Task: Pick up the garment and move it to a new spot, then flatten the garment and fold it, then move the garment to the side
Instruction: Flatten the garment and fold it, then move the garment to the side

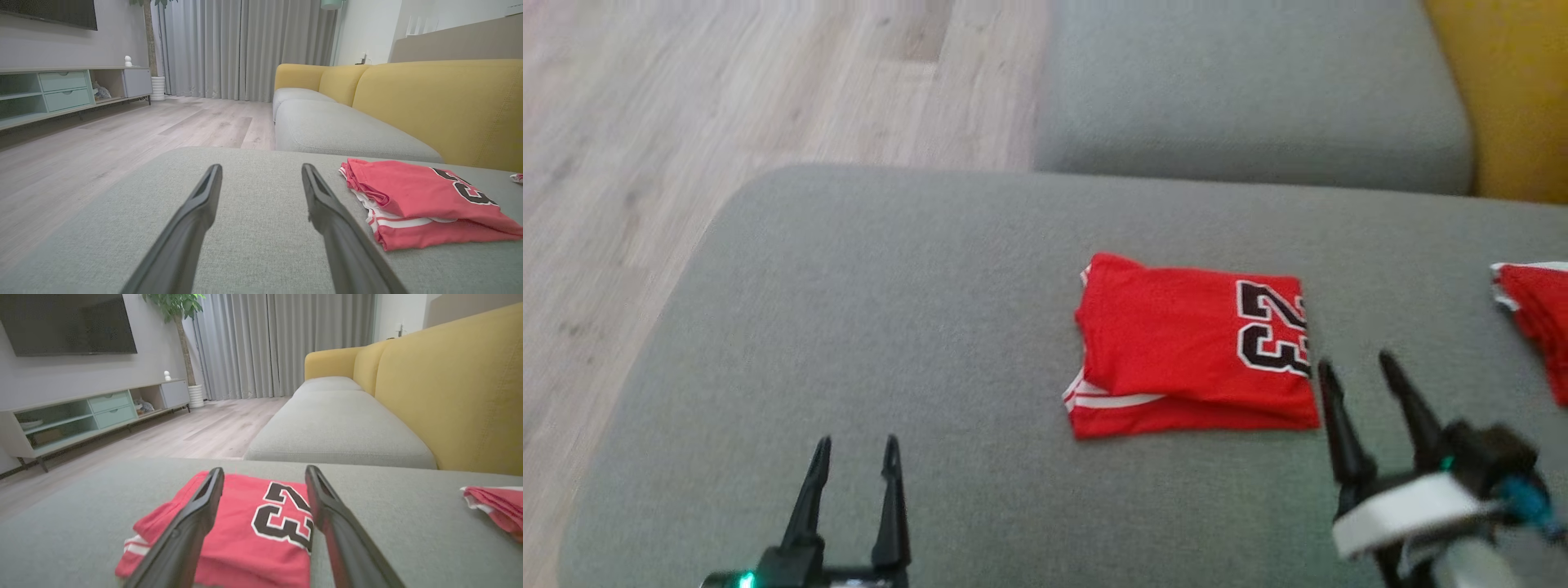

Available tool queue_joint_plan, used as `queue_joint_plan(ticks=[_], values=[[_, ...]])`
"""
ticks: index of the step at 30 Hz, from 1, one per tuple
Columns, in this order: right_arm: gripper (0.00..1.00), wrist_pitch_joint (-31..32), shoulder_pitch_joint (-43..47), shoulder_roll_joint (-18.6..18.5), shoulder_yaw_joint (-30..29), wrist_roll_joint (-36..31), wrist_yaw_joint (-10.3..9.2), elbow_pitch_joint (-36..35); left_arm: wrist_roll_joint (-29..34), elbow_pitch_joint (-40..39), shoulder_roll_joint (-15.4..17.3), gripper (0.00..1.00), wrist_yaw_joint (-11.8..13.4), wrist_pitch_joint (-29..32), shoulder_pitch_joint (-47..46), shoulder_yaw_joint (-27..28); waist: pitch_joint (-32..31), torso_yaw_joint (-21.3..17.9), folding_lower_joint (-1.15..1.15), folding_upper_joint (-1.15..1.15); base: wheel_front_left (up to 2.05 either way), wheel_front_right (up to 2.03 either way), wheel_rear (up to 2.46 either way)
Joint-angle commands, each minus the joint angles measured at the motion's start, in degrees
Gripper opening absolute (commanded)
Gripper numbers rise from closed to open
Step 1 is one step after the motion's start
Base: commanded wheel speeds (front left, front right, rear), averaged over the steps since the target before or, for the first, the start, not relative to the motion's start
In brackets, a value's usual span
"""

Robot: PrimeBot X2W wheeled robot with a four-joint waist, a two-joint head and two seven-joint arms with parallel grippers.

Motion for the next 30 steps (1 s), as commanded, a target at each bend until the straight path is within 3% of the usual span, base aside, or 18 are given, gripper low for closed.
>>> queue_joint_plan(ticks=[1, 10, 30], values=[[1.0, -0.69, 1.71, 1.13, 0.21, -2.65, 0.37, -3.03, 0.23, -0.92, 0.18, 1.0, -0.46, -0.46, -0.59, 3.15, -1.98, -1.79, 0.01, 0.0, 0.0, 0.0, 0.0], [1.0, -0.7, 11.27, 6.24, -3.9, -10.73, 0.37, -6.34, 1.42, 0.36, -0.21, 1.0, -3.49, -0.46, 2.08, 5.31, -4.0, -3.34, 0.01, 0.0, 0.0, 0.0, 0.0], [1.0, -0.71, 12.35, 7.71, -4.47, -10.31, 0.37, -5.99, 3.92, 0.38, -1.55, 1.0, -5.75, -0.46, 3.4, 7.71, -3.75, -4.08, 0.01, 0.0, 0.0, 0.0, 0.0]])
